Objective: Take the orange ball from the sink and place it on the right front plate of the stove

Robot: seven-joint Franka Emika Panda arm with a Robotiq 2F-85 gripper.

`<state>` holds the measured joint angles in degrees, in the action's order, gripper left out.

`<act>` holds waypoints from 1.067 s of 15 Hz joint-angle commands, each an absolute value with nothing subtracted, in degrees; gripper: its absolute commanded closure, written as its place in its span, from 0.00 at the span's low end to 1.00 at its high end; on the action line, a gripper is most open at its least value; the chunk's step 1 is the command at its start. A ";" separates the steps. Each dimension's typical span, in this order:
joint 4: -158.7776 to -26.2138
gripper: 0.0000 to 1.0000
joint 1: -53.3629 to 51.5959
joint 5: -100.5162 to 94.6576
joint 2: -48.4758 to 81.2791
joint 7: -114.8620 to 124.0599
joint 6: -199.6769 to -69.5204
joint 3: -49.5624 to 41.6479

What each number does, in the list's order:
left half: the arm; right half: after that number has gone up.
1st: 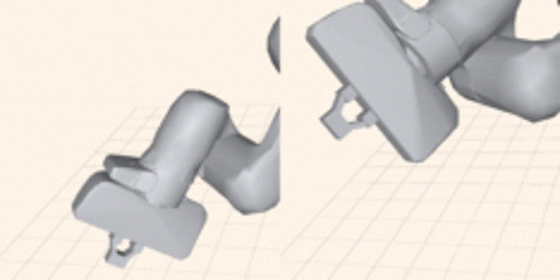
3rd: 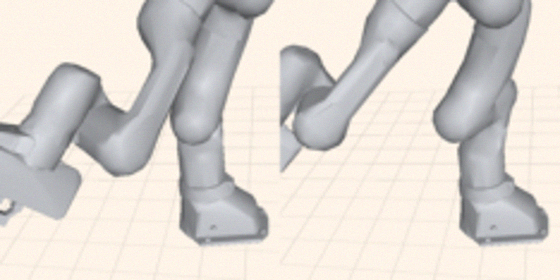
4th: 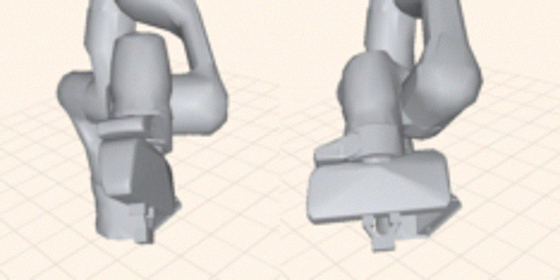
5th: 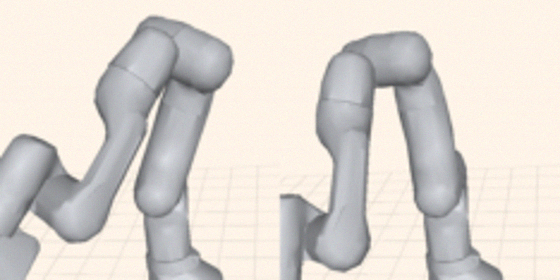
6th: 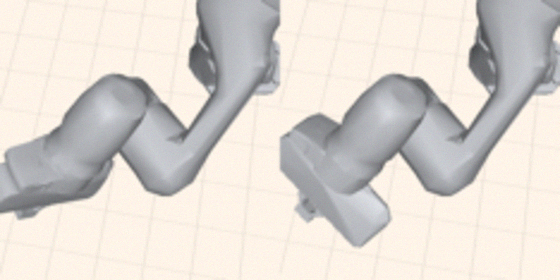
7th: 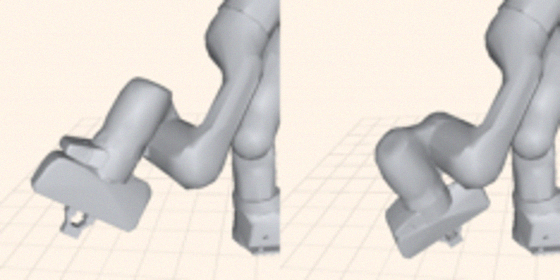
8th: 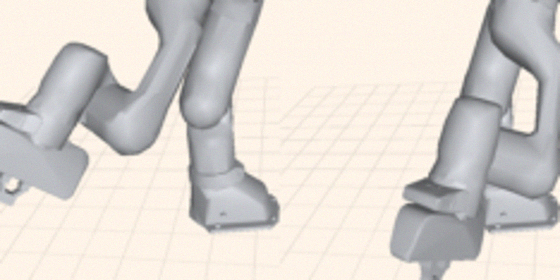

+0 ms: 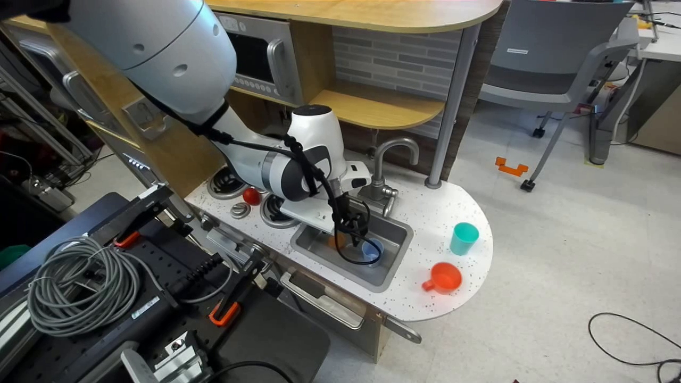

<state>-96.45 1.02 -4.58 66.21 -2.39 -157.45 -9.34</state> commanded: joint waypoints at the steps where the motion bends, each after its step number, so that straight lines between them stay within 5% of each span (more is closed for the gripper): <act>1: -92.71 0.00 1.57 -5.70 68.64 -2.40 -154.32 -9.20; 7: -91.08 0.00 1.90 -5.87 70.23 -2.58 -152.77 -9.24; 8: -90.77 0.25 1.98 -5.85 70.44 -2.60 -152.64 -9.24; 16: -90.64 0.79 2.08 -6.26 70.12 -3.56 -153.46 -9.43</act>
<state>-91.49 1.50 -4.58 70.05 -2.82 -154.18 -9.42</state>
